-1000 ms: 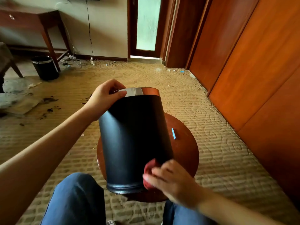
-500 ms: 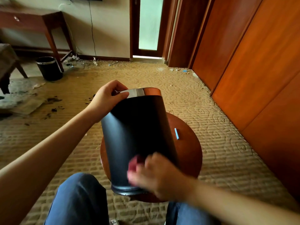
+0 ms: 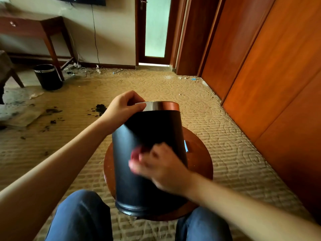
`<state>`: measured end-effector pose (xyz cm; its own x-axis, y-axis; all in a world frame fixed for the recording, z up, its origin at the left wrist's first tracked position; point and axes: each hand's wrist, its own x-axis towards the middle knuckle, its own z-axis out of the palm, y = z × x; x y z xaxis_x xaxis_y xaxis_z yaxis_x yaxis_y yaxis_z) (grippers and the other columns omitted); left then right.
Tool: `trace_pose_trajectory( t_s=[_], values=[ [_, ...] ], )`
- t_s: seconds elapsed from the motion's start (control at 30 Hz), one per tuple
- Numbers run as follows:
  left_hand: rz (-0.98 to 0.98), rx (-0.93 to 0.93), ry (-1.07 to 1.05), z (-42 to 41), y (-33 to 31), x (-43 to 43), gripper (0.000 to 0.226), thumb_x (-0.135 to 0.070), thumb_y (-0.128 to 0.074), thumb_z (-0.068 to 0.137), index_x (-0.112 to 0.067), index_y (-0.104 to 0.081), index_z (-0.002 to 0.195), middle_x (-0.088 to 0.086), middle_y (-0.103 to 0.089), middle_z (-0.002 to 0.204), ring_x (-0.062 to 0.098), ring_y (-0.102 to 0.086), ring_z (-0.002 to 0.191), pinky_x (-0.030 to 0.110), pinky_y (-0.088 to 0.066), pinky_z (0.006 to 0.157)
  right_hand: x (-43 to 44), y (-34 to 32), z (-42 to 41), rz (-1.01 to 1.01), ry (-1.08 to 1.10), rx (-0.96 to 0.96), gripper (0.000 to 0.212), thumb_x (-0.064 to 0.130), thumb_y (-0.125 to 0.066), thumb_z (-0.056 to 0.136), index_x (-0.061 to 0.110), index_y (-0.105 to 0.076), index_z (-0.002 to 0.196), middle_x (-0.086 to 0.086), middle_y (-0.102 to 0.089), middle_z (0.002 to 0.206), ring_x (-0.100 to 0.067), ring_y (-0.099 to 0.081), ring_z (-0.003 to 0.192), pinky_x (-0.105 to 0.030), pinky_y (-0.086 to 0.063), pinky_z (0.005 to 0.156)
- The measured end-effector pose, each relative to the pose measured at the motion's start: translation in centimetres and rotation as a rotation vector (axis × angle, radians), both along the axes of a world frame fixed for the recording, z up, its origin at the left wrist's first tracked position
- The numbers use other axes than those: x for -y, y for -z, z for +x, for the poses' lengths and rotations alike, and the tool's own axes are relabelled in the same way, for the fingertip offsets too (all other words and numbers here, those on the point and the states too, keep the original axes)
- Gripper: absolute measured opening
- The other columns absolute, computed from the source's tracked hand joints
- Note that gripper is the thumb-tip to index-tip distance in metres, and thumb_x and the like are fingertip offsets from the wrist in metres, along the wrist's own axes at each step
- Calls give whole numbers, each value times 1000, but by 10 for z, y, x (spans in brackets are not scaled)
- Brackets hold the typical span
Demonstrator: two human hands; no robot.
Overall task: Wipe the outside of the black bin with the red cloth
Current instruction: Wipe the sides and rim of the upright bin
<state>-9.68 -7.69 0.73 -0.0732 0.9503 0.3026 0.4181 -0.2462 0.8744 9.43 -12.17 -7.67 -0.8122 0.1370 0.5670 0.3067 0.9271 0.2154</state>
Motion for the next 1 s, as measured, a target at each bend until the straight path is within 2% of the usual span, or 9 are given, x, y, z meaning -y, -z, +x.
trace_pose_trajectory(
  t_s=[0.1,0.2,0.27,0.37,0.43,0.5,0.67,0.8,1.0],
  values=[
    [-25,12,39,-2,-1,2,12,-10,-67,87,-20,-62,82,-4,-63,75,8,-57,71,27,-46,72,48,38,38,-22,-191,176,25,14,-54,96,22,-67,116,3,-57,91,-16,-43,76,-34,-42,73],
    [-34,-2,57,-1,-1,1,11,-10,-66,87,-18,-62,81,-1,-63,76,10,-58,72,27,-46,72,25,17,41,76,-257,243,24,15,-50,98,20,-65,115,1,-62,89,-18,-47,75,-35,-43,71],
    [-32,1,43,2,-2,1,10,-8,-66,86,-14,-62,79,0,-63,74,9,-55,69,23,-44,68,-13,-18,31,137,-148,139,27,12,-41,100,16,-63,116,-5,-65,91,-23,-50,75,-36,-40,68],
    [-42,-6,2,-1,-3,-1,17,-15,-68,87,-9,-59,74,0,-61,69,6,-48,62,16,-38,58,-66,-65,24,22,143,-240,34,15,-39,101,11,-72,107,-9,-68,91,-26,-57,77,-37,-43,67],
    [-59,-49,-23,-8,-5,-5,24,-23,-70,86,-4,-59,74,4,-61,69,8,-48,62,19,-37,57,-71,-65,22,-32,194,-291,32,8,-44,94,10,-71,111,-10,-67,98,-28,-59,82,-40,-48,71],
    [-74,-167,-29,-12,-9,-13,26,-27,-71,85,-6,-59,74,6,-61,70,11,-49,64,26,-37,60,-46,-37,25,-57,150,-189,37,9,-52,86,13,-65,121,-7,-65,105,-28,-57,85,-41,-48,72],
    [-62,-386,-31,2,-15,-26,25,-31,-73,82,-20,-54,70,-6,-49,64,8,-42,60,25,-32,56,34,43,50,-53,-183,112,30,19,-54,96,21,-61,125,4,-64,109,-16,-58,88,-34,-47,77],
    [-42,-403,16,6,-15,-20,24,-30,-73,83,-17,-55,71,-5,-48,63,6,-41,58,17,-29,51,1,19,48,46,-277,185,33,12,-47,98,16,-58,129,1,-64,106,-17,-58,87,-33,-45,80],
    [-54,-390,9,-7,-15,-13,24,-28,-73,83,-14,-57,72,-2,-49,64,8,-40,60,16,-29,49,-77,-50,18,79,12,-157,39,-2,-53,88,9,-62,124,-7,-69,99,-26,-57,79,-37,-43,76]
  ],
)
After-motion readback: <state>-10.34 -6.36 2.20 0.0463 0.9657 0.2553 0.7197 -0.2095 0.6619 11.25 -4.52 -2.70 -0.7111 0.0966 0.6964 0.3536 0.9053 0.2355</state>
